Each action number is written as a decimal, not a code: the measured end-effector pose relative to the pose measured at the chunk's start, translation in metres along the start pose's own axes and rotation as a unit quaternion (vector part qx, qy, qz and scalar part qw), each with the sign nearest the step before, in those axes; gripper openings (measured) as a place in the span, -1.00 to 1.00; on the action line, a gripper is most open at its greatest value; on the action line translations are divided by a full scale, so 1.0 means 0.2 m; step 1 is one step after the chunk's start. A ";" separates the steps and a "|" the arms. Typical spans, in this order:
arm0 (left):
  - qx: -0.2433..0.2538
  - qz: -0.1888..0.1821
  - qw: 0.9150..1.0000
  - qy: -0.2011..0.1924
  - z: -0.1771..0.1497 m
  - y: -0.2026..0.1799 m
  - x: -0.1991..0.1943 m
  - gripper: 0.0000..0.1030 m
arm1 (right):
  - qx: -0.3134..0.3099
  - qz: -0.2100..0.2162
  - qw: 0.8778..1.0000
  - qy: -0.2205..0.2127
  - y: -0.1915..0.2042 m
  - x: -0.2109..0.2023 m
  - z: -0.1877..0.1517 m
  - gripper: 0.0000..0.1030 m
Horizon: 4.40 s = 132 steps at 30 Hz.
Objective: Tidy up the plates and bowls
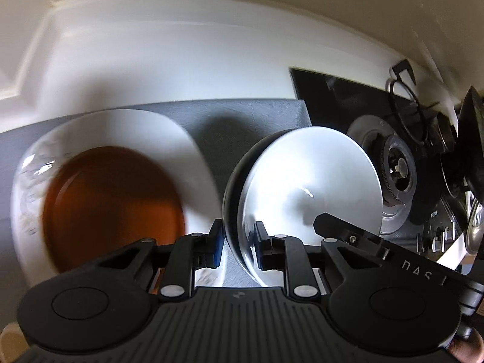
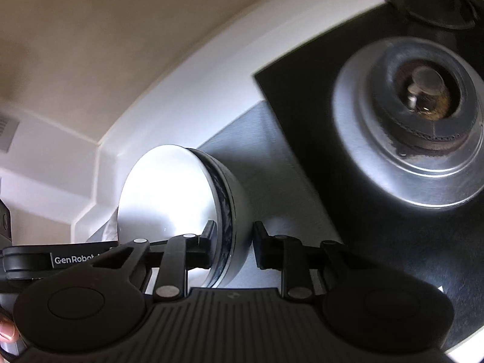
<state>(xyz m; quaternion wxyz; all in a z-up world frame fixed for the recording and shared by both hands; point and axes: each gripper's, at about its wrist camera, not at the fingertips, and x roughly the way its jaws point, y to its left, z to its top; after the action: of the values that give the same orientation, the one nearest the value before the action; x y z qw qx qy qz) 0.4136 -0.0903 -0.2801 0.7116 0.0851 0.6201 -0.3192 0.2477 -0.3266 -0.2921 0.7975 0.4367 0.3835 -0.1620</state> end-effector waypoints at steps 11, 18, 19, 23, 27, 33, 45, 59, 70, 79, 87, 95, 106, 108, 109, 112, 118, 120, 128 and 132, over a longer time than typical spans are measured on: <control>-0.096 0.067 0.990 -0.076 -0.35 0.30 -0.50 -0.58 | -0.093 0.066 0.992 0.051 0.44 -0.04 -0.19 -0.48; -0.198 0.112 0.969 -0.094 -0.67 0.54 -0.74 -0.58 | -0.165 0.116 0.971 0.129 0.74 0.02 -0.41 -0.49; -0.210 0.118 0.966 -0.094 -0.72 0.58 -0.76 -0.58 | -0.176 0.121 0.967 0.137 0.78 0.03 -0.44 -0.49; -0.260 0.136 0.951 -0.099 -0.89 0.72 -0.84 -0.57 | -0.216 0.136 0.951 0.177 0.95 0.08 -0.58 -0.48; -0.289 0.151 0.941 -0.087 -1.02 0.83 -0.85 -0.57 | -0.240 0.141 0.938 0.206 1.05 0.16 -0.70 -0.48; -0.310 0.129 0.940 -0.063 -1.09 0.99 -0.75 -0.57 | -0.240 0.125 0.934 0.232 1.04 0.28 -0.80 -0.48; -0.302 0.106 0.947 -0.031 -1.11 1.06 -0.56 -0.57 | -0.288 0.088 0.927 0.226 1.01 0.42 -0.85 -0.47; -0.267 0.110 0.956 -0.059 -1.09 1.06 -0.63 -0.60 | -0.416 0.089 0.887 0.181 1.16 0.34 -0.84 -0.30; -0.259 0.129 0.955 -0.061 -1.07 1.08 -0.58 -0.63 | -0.434 0.111 0.881 0.153 1.18 0.34 -0.81 -0.63; -0.285 0.102 0.951 -0.062 -1.10 1.13 -0.54 -0.64 | -0.407 0.118 0.890 0.167 1.15 0.38 -0.78 -0.69; -0.306 0.081 0.947 -0.056 -1.12 1.17 -0.54 -0.58 | -0.384 0.123 0.897 0.178 1.12 0.37 -0.76 -0.63; -0.313 0.076 0.944 -0.068 -1.13 1.19 -0.58 -0.58 | -0.351 0.145 0.909 0.173 1.11 0.35 -0.70 -0.61; -0.307 0.067 0.946 -0.081 -1.12 1.21 -0.63 -0.59 | -0.355 0.141 0.905 0.186 1.11 0.40 -0.66 -1.00; -0.312 0.061 0.945 -0.079 -1.14 1.22 -0.63 -0.59 | -0.338 0.160 0.910 0.181 1.09 0.36 -0.65 -1.00; -0.313 0.061 0.945 -0.079 -1.14 1.22 -0.62 -0.59 | -0.342 0.166 0.908 0.177 1.09 0.33 -0.65 -0.99; -0.314 0.059 0.944 -0.081 -1.15 1.21 -0.62 -0.59 | -0.365 0.175 0.896 0.182 1.10 0.29 -0.67 -0.98; -0.314 0.061 0.945 -0.073 -1.13 1.21 -0.58 -0.59 | -0.388 0.163 0.887 0.191 1.08 0.33 -0.72 -0.91; -0.312 0.062 0.945 -0.073 -1.13 1.20 -0.58 -0.59 | -0.393 0.160 0.885 0.189 1.08 0.33 -0.73 -0.91; -0.313 0.056 0.946 -0.068 -1.12 1.22 -0.54 -0.54 | -0.394 0.149 0.890 0.173 1.08 0.29 -0.70 -0.43; -0.312 0.055 0.947 -0.048 -1.10 1.22 -0.47 -0.40 | -0.372 0.133 0.897 0.199 1.03 0.37 -0.72 -0.22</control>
<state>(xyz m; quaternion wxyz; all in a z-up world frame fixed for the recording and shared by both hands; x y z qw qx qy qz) 0.3653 0.2480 -0.3073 0.7479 -0.1225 0.6482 -0.0736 0.3511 -0.0866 -0.2760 0.8231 0.1783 0.5047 0.1897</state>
